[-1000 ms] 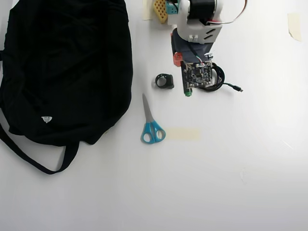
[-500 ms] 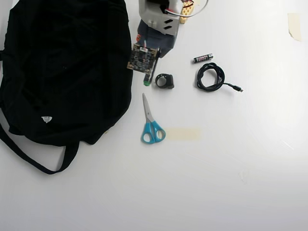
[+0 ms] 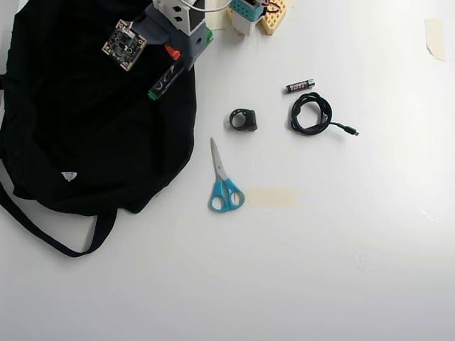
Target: Put the green marker into the black bag
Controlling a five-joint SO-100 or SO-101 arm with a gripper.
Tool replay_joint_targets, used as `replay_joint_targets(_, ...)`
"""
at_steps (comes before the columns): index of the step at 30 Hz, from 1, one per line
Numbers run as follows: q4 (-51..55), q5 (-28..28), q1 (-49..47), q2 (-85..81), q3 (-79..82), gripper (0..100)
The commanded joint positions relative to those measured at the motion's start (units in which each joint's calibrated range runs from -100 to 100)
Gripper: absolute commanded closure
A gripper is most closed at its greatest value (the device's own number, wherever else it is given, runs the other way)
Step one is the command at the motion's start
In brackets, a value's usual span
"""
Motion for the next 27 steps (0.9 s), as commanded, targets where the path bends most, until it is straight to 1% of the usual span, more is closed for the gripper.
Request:
replay_joint_targets(1, -2.9, 0.2, 6.1, -1.1, -0.2, 98)
replay_joint_targets(5, -4.3, 0.3, 11.3, -1.1, -0.2, 98)
replay_joint_targets(9, -12.2, -0.2, 17.0, -0.9, -0.1, 98)
replay_joint_targets(12, -16.0, -0.2, 22.6, -0.8, 0.0, 98)
replay_joint_targets(13, -18.1, -0.2, 23.8, 1.7, -0.1, 98)
replay_joint_targets(15, -23.4, 0.2, 24.0, 10.6, -0.9, 98)
replay_joint_targets(18, -31.5, -0.1, 26.2, 18.1, -1.0, 98)
replay_joint_targets(20, -31.5, 0.1, 26.9, 21.5, -1.0, 98)
replay_joint_targets(24, -31.5, -0.2, 27.0, 21.7, -1.0, 97)
replay_joint_targets(26, -31.5, -0.3, 27.5, 21.4, -1.0, 88)
replay_joint_targets(27, -31.5, -0.3, 27.4, 20.5, -1.1, 81)
